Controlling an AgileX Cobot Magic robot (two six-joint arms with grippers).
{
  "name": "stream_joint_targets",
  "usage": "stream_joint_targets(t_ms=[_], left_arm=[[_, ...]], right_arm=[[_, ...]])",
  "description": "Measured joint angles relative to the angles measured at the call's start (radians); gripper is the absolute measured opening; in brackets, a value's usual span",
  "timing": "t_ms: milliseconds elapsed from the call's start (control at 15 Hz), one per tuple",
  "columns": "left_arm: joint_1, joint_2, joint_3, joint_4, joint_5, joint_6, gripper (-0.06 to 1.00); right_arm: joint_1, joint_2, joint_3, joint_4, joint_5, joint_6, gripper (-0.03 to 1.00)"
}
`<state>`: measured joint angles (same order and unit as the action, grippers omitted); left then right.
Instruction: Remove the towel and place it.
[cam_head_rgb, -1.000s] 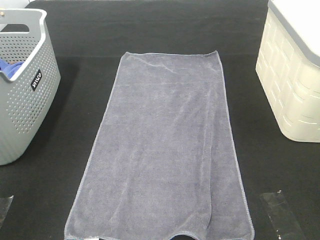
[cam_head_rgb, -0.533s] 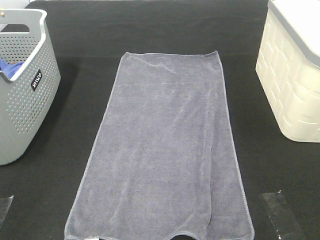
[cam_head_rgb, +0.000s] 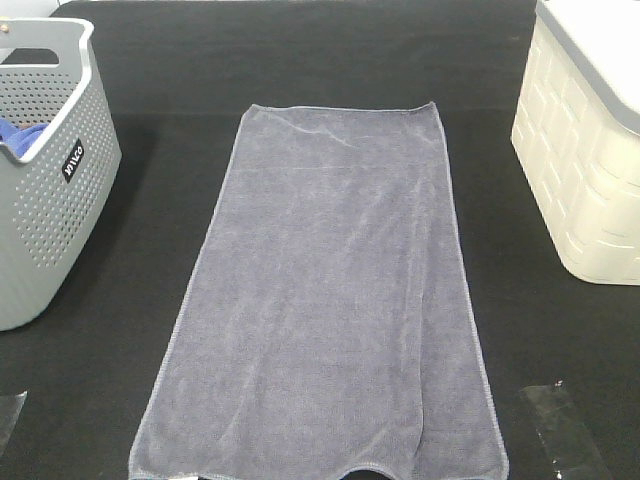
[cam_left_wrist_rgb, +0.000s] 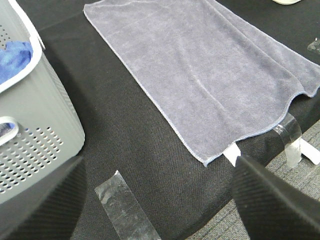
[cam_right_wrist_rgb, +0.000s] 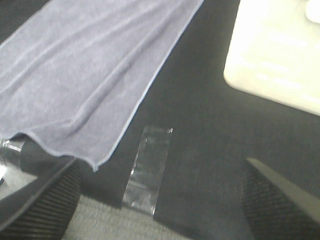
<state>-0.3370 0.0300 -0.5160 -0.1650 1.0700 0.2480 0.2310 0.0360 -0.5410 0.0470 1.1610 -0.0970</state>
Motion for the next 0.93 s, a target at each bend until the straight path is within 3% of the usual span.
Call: stream_joint_targets(t_ms=[333,933], left_arm=[[0.000,0.000,0.001,-0.006,-0.007,0.029,0.76],[0.000,0.001,0.001,-0.008,-0.007,0.034,0.76]], right_arm=[[0.000,-0.002,0.037,0.002,-0.093,-0.003,0.81],[0.000,-0.003,0.039,0.002,-0.094,-0.002,0.81]])
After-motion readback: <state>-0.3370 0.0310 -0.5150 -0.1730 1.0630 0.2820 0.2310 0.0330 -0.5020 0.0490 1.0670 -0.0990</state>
